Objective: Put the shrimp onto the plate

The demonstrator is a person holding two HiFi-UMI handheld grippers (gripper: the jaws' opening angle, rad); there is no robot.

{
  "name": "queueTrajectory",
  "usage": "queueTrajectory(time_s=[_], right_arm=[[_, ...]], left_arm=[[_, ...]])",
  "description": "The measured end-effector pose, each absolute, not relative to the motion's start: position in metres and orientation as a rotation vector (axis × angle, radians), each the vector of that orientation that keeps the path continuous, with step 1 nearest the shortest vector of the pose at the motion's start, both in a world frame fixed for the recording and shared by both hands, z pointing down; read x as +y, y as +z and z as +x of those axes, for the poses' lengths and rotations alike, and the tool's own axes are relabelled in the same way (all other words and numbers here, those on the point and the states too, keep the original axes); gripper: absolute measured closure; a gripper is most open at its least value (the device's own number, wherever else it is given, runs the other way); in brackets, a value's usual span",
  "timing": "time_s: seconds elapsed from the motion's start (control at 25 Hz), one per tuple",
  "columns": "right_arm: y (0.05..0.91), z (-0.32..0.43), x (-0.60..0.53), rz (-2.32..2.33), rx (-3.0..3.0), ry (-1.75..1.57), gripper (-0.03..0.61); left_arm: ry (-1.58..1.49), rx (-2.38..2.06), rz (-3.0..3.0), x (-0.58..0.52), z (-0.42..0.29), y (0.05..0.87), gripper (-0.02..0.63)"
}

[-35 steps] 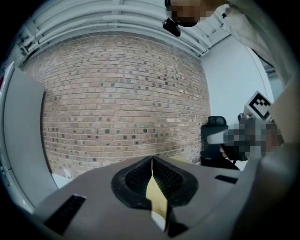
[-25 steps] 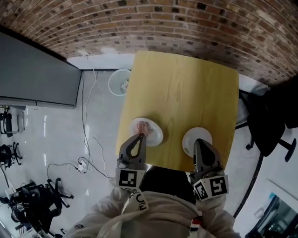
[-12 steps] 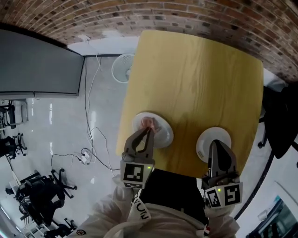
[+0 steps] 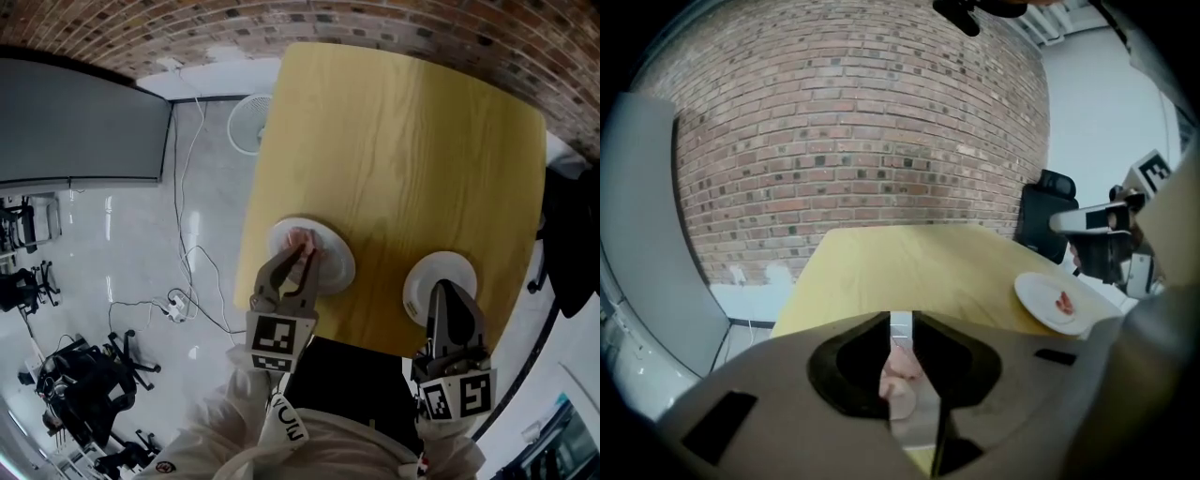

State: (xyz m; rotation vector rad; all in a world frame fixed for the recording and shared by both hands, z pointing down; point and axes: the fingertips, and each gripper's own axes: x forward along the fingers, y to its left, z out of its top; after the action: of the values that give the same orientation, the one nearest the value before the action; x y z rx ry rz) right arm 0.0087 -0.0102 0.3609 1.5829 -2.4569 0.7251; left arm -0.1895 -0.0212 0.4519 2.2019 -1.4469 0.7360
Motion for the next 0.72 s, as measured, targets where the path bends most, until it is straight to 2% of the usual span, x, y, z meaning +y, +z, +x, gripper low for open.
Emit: queueTrajectory(time_s=[0.08,0.44,0.72], right_arm=[[0.363,0.011,-0.01,1.591,-2.455,0.733,0.554],[0.368,0.019,-0.01,1.626,-2.441,0.772,0.554],[0.368,0.017,-0.003,1.649,-2.421,0.801,0.554]], left_arm=[[0.749,-1.409,2.183,-0.02,-0.187,0.458,0.527],[0.813,-1.333,2.113,-0.018,-0.179,0.475,0.445],[0.887,-1.266,2.082,-0.016,-0.181,0.484,0.431]])
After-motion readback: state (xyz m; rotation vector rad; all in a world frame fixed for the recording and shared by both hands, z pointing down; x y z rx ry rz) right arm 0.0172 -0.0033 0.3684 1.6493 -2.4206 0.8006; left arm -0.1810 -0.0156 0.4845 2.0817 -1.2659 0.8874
